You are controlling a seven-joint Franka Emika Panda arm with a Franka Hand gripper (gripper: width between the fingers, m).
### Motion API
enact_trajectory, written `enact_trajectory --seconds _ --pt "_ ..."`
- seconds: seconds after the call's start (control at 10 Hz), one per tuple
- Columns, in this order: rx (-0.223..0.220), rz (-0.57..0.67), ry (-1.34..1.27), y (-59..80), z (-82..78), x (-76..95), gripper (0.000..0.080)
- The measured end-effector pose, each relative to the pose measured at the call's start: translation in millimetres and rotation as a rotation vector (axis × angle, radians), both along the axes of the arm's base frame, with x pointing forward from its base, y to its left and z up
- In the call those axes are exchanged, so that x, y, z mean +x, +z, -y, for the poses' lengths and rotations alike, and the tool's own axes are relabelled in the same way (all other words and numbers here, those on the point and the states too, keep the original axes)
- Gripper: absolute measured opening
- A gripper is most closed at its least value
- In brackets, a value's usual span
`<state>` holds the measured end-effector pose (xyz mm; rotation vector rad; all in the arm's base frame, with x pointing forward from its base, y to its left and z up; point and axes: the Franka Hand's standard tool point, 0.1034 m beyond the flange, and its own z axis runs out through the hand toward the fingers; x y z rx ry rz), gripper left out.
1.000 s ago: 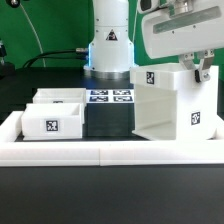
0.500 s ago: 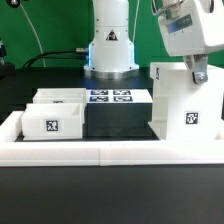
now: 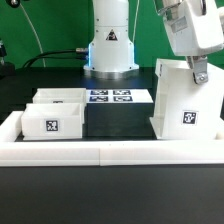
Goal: Assemble drawer
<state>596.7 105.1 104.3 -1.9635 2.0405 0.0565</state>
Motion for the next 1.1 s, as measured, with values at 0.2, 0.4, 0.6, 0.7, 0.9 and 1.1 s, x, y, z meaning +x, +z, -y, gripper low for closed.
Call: enact_trajectory --seconds 0.2,0.4,0.6,0.7,0.9,1.1 --pt "0.007 -0.009 0.013 -2.0 -1.8 6.7 0.0047" --pt "0.013 -0.007 0.018 -1.6 -1.5 18.1 0.0047" --pt "0.017 0.006 0.017 0.1 -1.9 31.2 0.0047" --pt "0.018 0.009 0.015 0.3 -1.8 35.8 0.0047" --pt "0.019 0.013 0.015 -1.8 -2.4 42.4 0.0047" --pt "0.02 0.009 0.015 -1.7 -1.6 43.0 0.0048"
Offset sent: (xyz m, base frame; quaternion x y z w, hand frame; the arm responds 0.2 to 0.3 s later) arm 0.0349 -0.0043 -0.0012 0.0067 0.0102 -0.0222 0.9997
